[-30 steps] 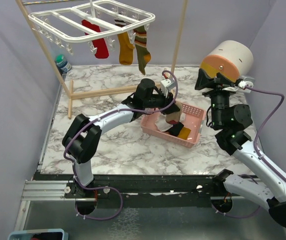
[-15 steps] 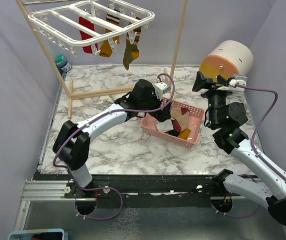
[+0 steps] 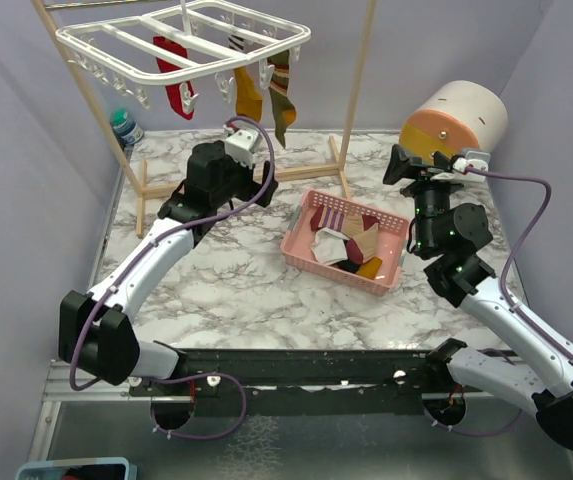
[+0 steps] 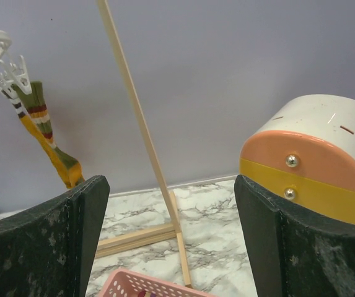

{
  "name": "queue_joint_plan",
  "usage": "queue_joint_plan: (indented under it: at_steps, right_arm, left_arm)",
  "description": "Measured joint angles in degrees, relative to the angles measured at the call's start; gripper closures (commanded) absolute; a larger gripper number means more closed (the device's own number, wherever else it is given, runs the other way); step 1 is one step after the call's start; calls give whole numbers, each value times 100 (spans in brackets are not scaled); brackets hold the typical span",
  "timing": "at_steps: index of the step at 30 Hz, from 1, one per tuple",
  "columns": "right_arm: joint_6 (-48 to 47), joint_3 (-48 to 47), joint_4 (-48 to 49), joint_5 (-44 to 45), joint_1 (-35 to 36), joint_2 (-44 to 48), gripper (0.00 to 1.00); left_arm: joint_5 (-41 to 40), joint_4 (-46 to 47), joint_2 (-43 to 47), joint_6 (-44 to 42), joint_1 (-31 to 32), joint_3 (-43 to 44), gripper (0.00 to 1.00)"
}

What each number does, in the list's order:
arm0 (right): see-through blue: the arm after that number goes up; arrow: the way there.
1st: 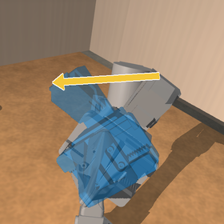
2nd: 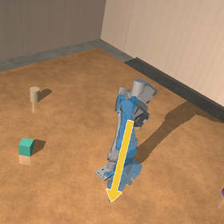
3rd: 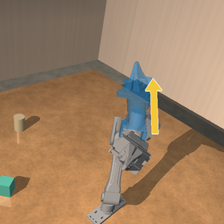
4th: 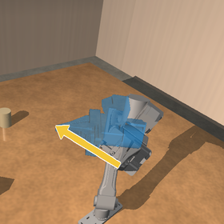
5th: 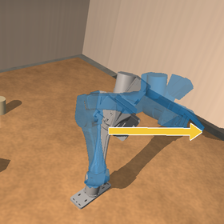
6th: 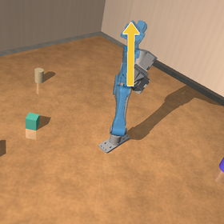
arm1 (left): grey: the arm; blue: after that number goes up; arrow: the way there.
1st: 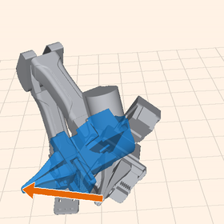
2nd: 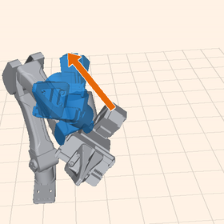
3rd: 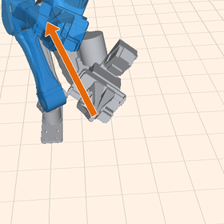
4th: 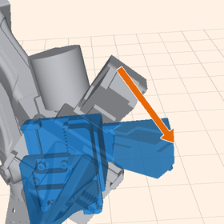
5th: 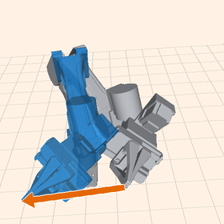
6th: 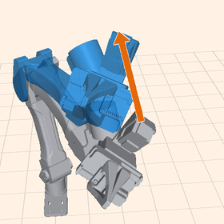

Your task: Remove the socks clipped to the hanger

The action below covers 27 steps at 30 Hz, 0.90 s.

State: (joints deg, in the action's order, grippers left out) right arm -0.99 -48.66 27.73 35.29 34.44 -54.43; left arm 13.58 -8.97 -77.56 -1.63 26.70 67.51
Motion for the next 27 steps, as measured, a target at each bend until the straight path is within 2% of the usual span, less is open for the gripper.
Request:
queue_joint_plan:
  at_steps: [2, 6, 11, 18, 27]
  right_arm:
    - [11, -2, -44, -4, 0, 7, 12]
    - [68, -2, -131, -24, 0, 46, 12]
    - [271, -50, -365, -105, 0, 122, 12]
    - [472, -120, -627, -295, 0, 164, 12]
    - [662, -160, -844, -551, 0, 203, 12]
  left_arm:
    - [-435, 505, -98, 192, -354, -251, 1]
    - [-839, 1768, -544, 595, -573, -734, 1]
    - [-756, 3215, -1574, 929, -684, -765, 1]
    - [-656, 4052, -3244, 1060, -715, 461, 1]
    - [-1781, 4592, -4734, 625, -713, 2105, 1]
